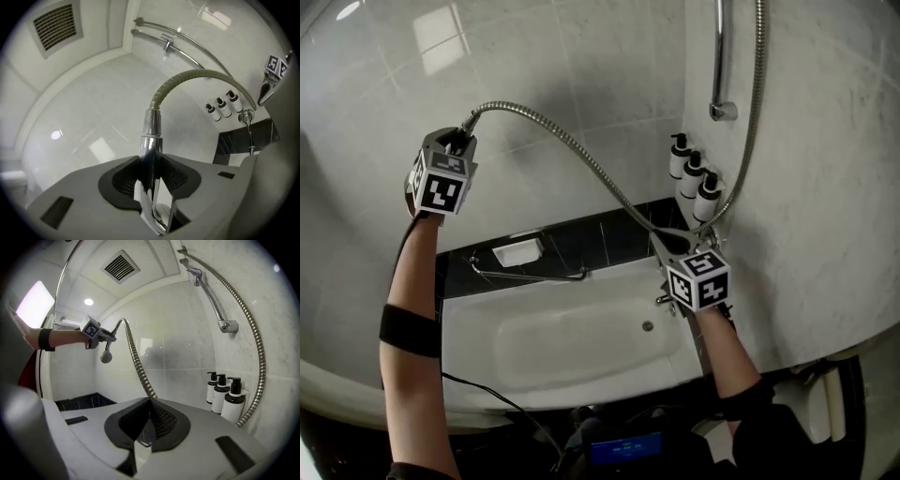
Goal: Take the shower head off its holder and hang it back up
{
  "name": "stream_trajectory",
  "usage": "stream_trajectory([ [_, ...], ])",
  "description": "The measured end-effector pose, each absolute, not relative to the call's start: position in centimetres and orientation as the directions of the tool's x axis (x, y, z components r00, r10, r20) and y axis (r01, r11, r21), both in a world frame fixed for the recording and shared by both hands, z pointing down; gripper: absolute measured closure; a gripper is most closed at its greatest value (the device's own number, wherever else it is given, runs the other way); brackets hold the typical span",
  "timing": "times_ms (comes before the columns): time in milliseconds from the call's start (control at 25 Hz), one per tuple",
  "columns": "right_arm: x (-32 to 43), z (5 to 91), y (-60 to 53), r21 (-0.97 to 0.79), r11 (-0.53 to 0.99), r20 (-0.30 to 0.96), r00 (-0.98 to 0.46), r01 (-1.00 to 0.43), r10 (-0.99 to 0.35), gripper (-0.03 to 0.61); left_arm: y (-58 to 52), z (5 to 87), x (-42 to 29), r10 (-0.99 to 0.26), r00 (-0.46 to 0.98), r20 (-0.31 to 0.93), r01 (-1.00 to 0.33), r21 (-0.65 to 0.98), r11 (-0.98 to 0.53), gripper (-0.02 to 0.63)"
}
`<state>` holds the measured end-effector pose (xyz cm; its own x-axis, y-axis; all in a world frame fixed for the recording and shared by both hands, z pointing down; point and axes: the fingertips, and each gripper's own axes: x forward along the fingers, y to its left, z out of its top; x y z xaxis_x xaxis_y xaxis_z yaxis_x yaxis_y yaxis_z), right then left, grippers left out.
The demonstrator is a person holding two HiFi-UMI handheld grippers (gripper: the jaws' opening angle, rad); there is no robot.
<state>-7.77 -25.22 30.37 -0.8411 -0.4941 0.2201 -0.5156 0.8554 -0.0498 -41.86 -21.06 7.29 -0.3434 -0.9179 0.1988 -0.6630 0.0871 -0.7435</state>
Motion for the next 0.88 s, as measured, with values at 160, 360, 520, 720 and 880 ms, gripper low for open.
stream_trajectory([
  [160, -8.8, 32.0, -23.6, -0.076, 0.855, 0.239, -0.842, -0.513, -0.484, 0.555, -18.2, 14.7, -43.1, -0.912, -0.331, 0.244, -0.770, -0.629, 0.112, 0.482],
  [360, -10.2, 34.4, -22.2, -0.086, 0.855, 0.270, -0.838, -0.511, -0.474, 0.555, -15.6, 23.2, -44.4, -0.898, -0.328, 0.293, -0.853, -0.500, 0.148, 0.483],
  [520, -10.3, 36.6, -21.6, -0.105, 0.844, 0.299, -0.826, -0.526, -0.478, 0.557, -14.2, 29.5, -44.5, -0.885, -0.332, 0.326, -0.885, -0.433, 0.173, 0.483],
  [720, -10.2, 40.0, -20.9, -0.127, 0.827, 0.336, -0.809, -0.547, -0.483, 0.557, -12.4, 37.1, -44.9, -0.863, -0.348, 0.366, -0.913, -0.343, 0.223, 0.483],
  [880, -10.2, 43.4, -20.5, -0.151, 0.814, 0.366, -0.796, -0.561, -0.481, 0.557, -11.8, 42.7, -44.0, -0.855, -0.336, 0.395, -0.930, -0.281, 0.235, 0.483],
])
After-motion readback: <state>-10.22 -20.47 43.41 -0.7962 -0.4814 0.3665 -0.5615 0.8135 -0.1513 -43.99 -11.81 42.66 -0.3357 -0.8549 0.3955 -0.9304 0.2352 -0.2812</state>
